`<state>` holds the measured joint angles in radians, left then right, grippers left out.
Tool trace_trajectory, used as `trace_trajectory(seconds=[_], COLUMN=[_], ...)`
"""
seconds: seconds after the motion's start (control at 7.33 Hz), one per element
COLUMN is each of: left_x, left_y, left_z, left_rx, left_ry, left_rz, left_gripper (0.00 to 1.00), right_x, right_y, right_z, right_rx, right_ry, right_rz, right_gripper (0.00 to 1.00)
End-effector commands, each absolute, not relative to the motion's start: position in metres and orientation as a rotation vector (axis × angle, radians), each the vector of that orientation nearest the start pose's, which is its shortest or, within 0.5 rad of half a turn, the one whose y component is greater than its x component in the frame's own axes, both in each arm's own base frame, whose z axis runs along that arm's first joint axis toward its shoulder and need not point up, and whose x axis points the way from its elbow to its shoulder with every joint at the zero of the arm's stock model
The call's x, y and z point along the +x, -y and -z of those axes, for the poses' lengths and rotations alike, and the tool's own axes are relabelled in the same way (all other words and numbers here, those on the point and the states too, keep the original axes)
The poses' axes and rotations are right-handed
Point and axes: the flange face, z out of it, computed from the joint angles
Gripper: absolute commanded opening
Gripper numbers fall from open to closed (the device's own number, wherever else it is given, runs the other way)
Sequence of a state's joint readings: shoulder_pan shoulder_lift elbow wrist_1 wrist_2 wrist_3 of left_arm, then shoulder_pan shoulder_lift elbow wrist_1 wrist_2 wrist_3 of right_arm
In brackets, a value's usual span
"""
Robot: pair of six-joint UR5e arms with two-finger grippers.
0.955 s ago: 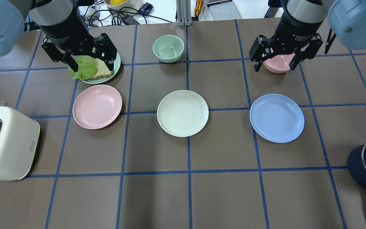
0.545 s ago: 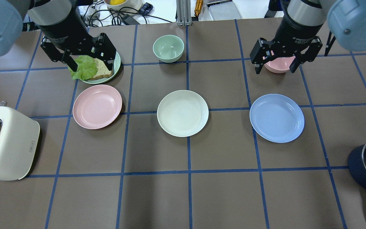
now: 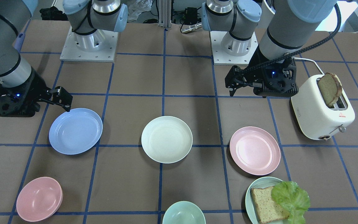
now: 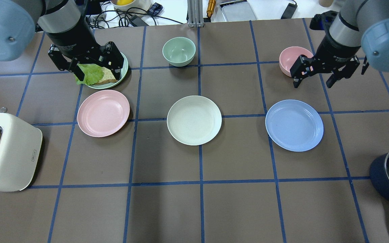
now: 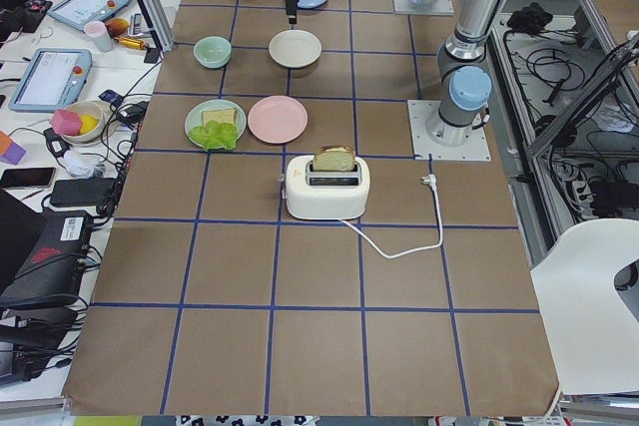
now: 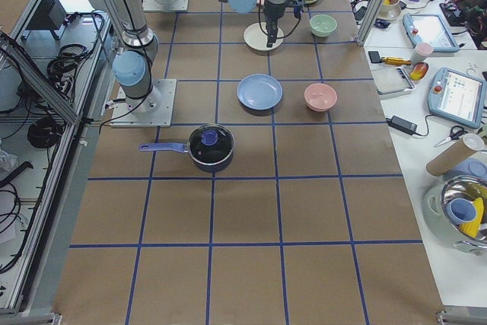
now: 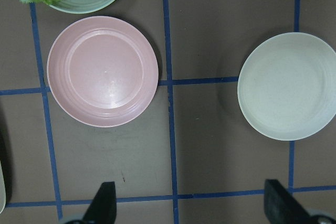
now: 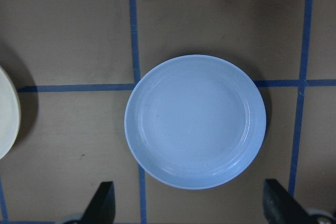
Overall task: Stack three plates with pink and blue
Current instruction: 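Lower the left gripper to the pink plate while the right lowers to the blue plate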
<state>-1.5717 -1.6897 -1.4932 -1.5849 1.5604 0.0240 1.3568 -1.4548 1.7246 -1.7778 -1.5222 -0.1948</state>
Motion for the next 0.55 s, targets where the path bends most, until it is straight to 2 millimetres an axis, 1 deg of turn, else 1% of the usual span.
trace_trajectory(seconds=[0.0,0.14,0.27,0.41], left_x=[-0.133,-0.133,-0.132,-0.132], left_y=[0.587,0.614,0.633,0.639], left_z=[-0.397,-0.351,-0.306,-0.279], left_rx=[0.021,0.026,0.029,0.034], left_ry=[-3.151,-3.149,-3.139,-3.135], left_rz=[-0.097,-0.116,-0.147,-0.199], left_gripper=[1.00,1.00,1.00,1.00], right_x=[-0.041,-0.053,-0.060,-0.061], right_y=[0.536,0.524,0.509,0.501], right_z=[-0.288,-0.250,-0.225,-0.208], right_rx=[0.037,0.029,0.060,0.027], right_ry=[-3.072,-3.061,-3.051,-3.054], right_rz=[-0.041,-0.064,-0.085,-0.067], right_gripper=[1.00,1.00,1.00,1.00])
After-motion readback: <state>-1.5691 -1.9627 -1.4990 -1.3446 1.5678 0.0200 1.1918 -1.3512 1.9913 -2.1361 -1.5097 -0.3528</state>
